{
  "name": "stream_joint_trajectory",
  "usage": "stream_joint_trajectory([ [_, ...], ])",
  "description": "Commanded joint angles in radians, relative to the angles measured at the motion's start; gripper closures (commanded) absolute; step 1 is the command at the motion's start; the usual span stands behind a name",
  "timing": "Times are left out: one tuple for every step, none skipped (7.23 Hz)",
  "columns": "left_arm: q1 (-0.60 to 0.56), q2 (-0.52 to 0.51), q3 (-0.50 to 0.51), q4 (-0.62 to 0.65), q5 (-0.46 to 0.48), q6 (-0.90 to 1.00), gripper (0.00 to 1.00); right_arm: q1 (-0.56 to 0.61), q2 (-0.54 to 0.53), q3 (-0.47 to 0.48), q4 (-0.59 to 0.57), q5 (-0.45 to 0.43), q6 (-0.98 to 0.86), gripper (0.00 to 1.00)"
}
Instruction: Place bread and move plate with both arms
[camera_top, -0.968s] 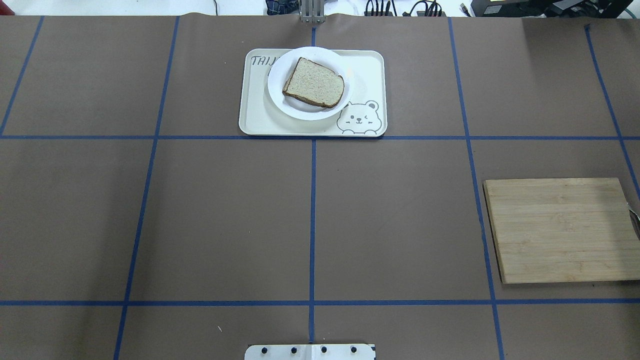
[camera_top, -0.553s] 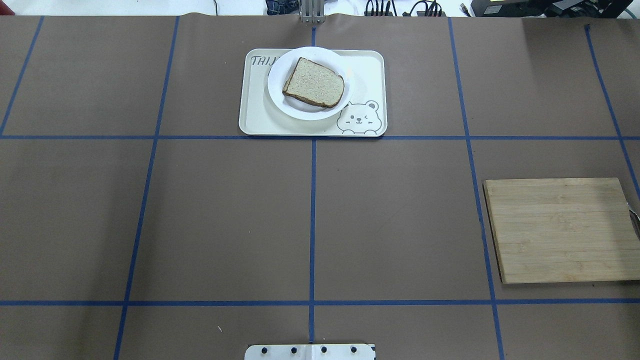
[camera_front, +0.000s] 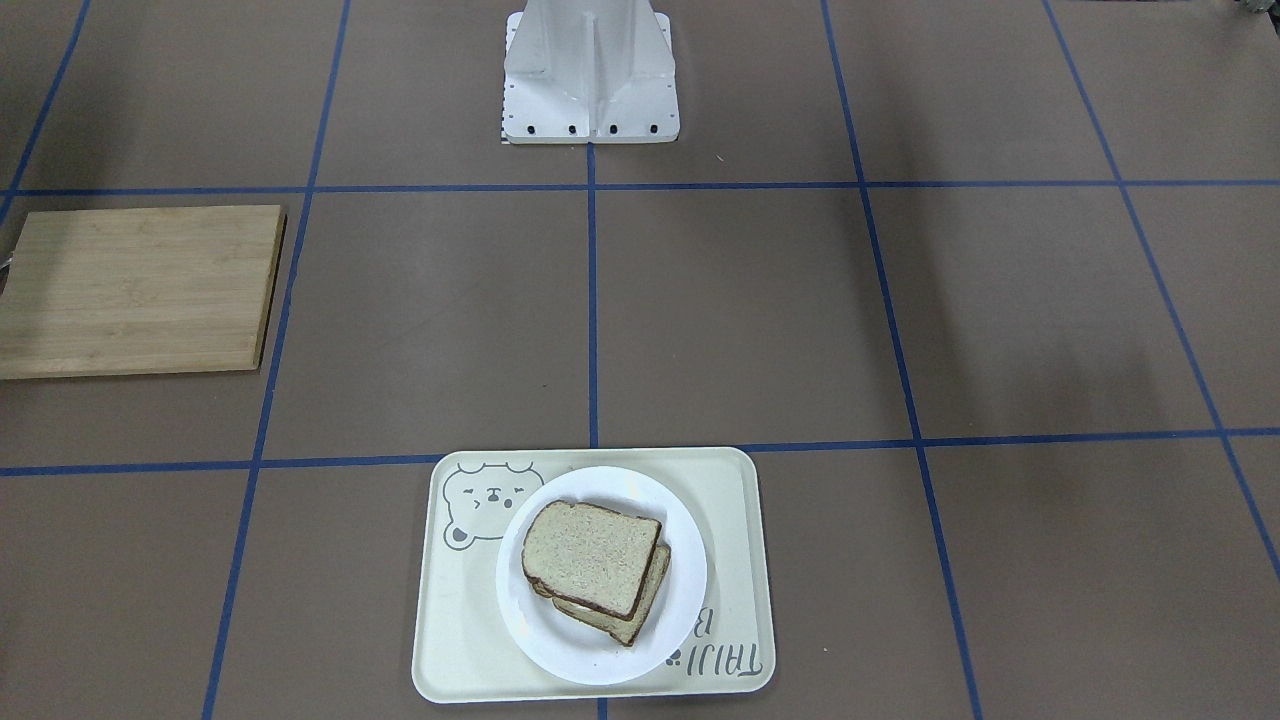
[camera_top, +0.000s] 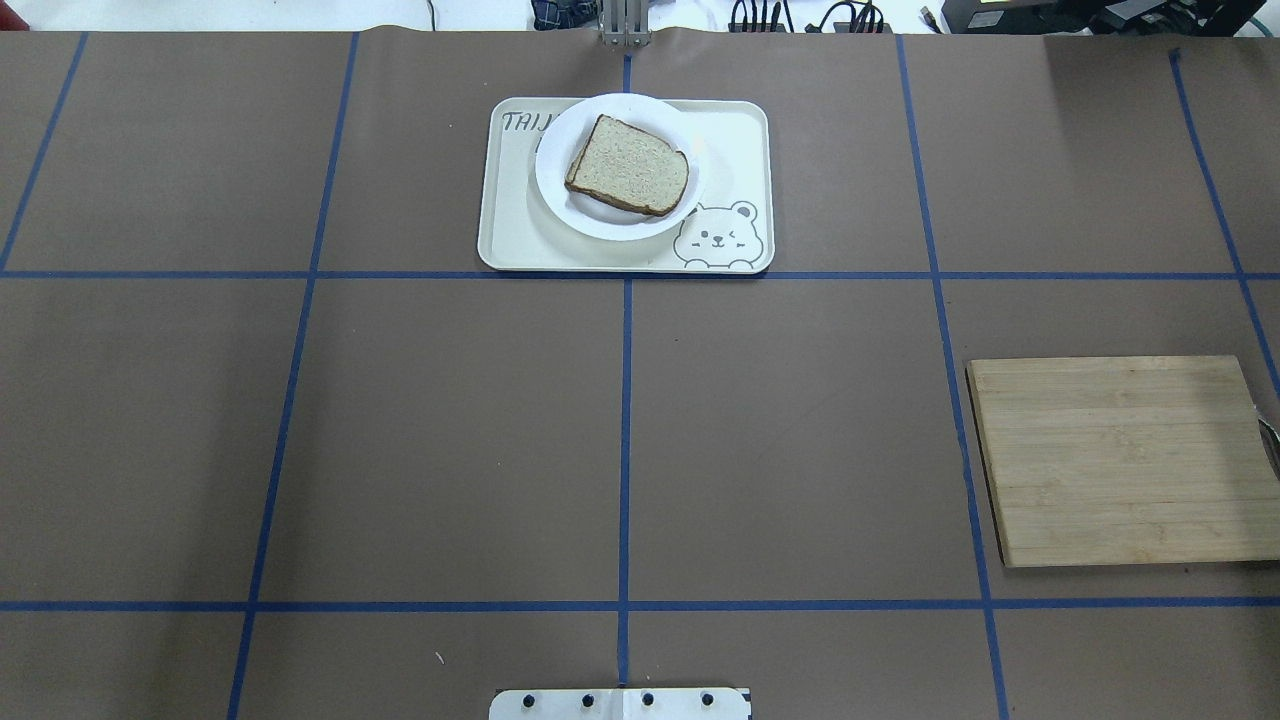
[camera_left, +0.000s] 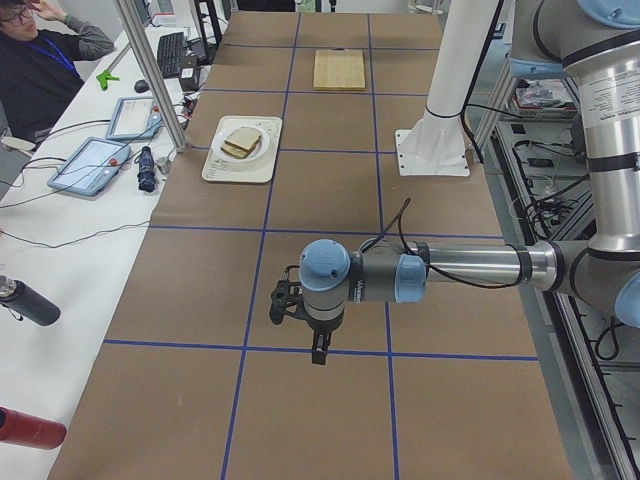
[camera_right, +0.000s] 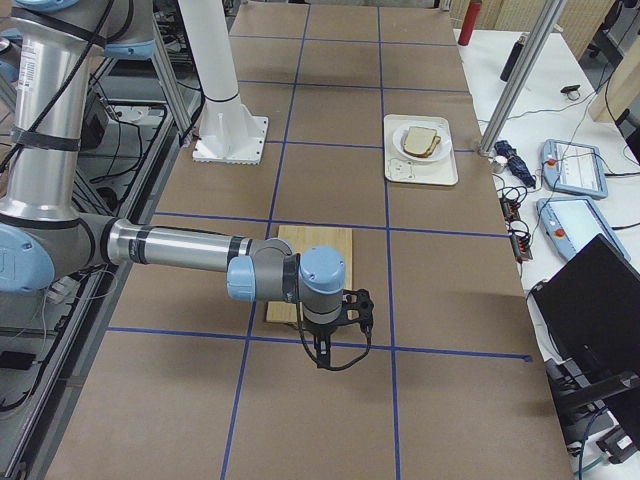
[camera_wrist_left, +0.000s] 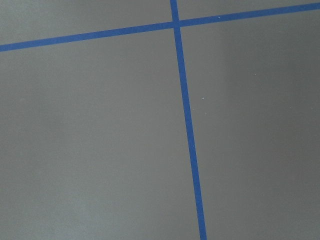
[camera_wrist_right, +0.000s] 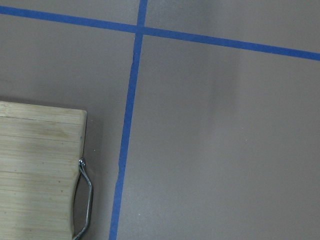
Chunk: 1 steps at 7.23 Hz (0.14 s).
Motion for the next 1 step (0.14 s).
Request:
stream_joint_trajectory([
  [0.0, 0.0, -0.001, 0.0, 0.0, 0.0, 0.01, -0.001, 0.0, 0.0, -0.003, 0.0, 0.003, 0.0],
])
